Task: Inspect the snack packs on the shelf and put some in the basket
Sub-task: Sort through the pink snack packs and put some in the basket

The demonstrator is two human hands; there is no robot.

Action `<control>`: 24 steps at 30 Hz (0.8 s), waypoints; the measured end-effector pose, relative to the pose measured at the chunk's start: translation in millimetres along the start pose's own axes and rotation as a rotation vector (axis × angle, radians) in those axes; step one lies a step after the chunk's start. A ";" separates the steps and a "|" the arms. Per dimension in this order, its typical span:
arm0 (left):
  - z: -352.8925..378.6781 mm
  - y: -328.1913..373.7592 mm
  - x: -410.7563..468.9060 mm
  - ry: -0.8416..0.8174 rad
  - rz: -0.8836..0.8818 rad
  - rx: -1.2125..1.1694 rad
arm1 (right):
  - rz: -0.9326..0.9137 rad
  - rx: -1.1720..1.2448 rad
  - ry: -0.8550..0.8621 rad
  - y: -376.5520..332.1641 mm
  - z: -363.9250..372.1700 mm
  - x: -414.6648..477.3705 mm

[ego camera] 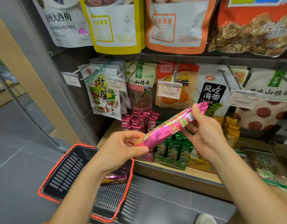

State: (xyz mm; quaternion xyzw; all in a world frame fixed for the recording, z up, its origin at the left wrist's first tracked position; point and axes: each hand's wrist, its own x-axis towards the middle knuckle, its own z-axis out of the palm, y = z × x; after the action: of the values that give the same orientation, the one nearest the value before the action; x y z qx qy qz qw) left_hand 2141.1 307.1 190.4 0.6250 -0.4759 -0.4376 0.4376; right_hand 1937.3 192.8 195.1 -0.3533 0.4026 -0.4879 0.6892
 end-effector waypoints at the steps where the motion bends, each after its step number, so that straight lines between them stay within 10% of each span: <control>1: -3.7 -1.9 -0.4 0.044 0.022 0.082 | 0.048 -0.023 -0.009 -1.4 -2.2 0.4; 6: -20.7 -13.4 -3.0 0.162 0.143 0.514 | 0.244 -0.287 -0.174 -7.6 -13.1 -0.9; 12: -29.1 -13.7 -8.1 -0.006 -0.008 0.118 | 0.196 -0.194 -0.206 -10.0 -20.1 -1.5; 24: -27.8 -14.4 1.9 0.266 -0.129 -0.295 | 0.193 -0.231 -0.244 -13.9 -20.9 -4.3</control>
State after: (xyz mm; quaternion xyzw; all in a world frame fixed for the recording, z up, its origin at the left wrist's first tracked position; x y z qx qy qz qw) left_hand 2171.3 311.2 182.8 0.6356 -0.3040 -0.4432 0.5543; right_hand 1912.3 191.1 199.4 -0.4462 0.4014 -0.3237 0.7314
